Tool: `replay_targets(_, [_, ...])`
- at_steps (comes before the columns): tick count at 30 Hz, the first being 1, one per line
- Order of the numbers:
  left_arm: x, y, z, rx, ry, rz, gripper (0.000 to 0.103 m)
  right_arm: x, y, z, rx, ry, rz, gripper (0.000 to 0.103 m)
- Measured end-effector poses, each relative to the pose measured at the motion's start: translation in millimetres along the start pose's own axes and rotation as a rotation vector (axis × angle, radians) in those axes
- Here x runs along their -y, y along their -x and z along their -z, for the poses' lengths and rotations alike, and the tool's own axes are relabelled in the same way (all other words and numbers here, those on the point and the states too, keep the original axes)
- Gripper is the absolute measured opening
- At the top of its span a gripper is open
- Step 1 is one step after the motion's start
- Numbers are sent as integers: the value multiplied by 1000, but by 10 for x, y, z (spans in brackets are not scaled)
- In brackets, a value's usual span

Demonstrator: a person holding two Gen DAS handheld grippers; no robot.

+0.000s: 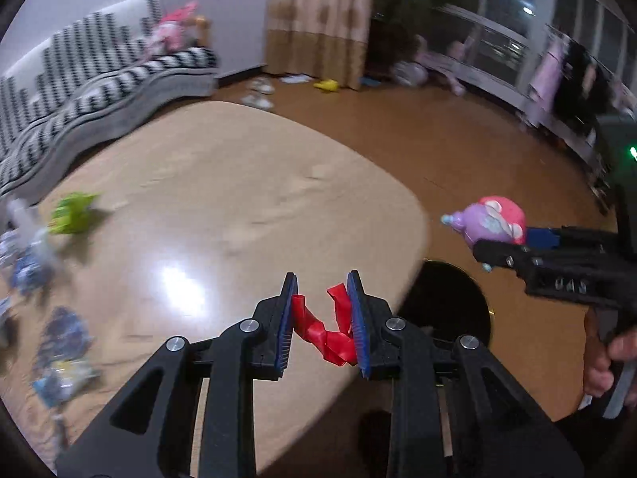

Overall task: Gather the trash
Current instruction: 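Carry ribbon and toy over the bin and open both grippers to drop them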

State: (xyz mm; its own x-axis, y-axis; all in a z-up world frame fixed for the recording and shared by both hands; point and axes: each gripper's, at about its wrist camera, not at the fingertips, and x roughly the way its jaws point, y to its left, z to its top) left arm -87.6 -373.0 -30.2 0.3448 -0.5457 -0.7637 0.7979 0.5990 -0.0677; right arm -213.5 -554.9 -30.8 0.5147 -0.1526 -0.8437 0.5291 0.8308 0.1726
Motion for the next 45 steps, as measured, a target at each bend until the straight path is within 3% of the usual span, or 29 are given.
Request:
replay_targets(6, [534,-461,50,-83,-80,101,25,700,-44,160,-57,-137,23,60])
replay_targets(12, [906,-837,113,-142,-121,168,25,1017,-64,269,-79,-188,21,60])
replay_targets(18, [1020,-1031,106,-153,-132,202,32,1034,-43,278,-73,-190,13,60])
replay_targets(22, [1030,-1075,90,-147,-133,203,53,981,-60,268,-76,-185,9,60])
replay_targets(27, [1014,-1073,70,-142,-114,210,57,1013,-99,282,-90,-184,12,61])
replay_targets(37, [986,-990,60,-129,-82,229,77,979,-131,276,-96,-174,9,61])
replay_targets(45, [914,-815,-1,-93,-57,228,82,948,-172,278,-113,-160,8,66])
